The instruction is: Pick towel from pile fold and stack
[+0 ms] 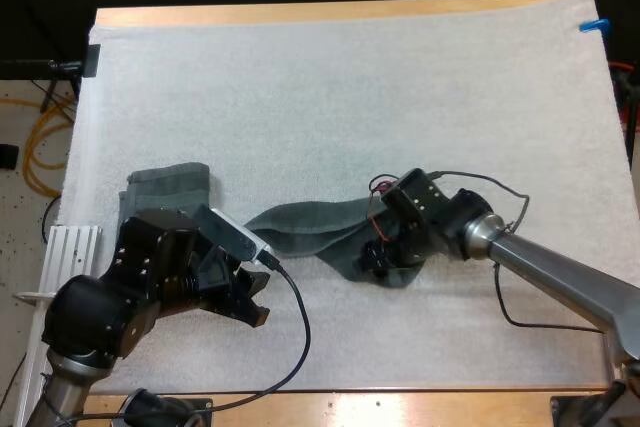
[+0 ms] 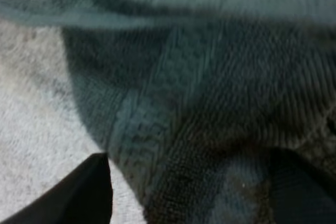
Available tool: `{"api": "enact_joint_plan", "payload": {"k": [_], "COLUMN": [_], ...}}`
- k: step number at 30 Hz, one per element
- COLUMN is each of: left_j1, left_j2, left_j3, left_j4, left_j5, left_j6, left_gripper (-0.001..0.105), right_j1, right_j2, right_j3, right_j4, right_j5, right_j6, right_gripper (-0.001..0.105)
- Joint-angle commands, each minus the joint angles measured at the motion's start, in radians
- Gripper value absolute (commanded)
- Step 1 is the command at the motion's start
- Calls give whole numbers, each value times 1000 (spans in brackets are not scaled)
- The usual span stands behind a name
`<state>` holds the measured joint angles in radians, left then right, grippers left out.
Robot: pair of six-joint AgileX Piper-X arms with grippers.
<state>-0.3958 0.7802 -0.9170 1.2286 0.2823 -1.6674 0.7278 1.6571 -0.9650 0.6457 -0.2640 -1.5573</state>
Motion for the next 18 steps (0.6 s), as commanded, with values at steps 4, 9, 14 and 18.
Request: {"api": "enact_joint_plan", "payload": {"k": [4,9,14,18], "left_j1": [-3,-3,-3,-3], "left_j2": [-2,-2,-2,-2], "left_j3": [3,3,3,3], "left_j4": [1,1,-1,-1], "left_j5": [6,6,6,6], "left_j6": [-9,-9,-9,-9], "left_gripper": [44,44,44,44], "right_j1": [-4,-4,-4,-4], "right_j2": [49,62,62,59], "right_j3": [-2,-2,-2,-2], "right_j4": [-12,-12,-12,-12], "right_j5": [-18,-18,-18,-51], "right_j6": [13,13,54,64], "right_gripper": [62,58,14,0]}}
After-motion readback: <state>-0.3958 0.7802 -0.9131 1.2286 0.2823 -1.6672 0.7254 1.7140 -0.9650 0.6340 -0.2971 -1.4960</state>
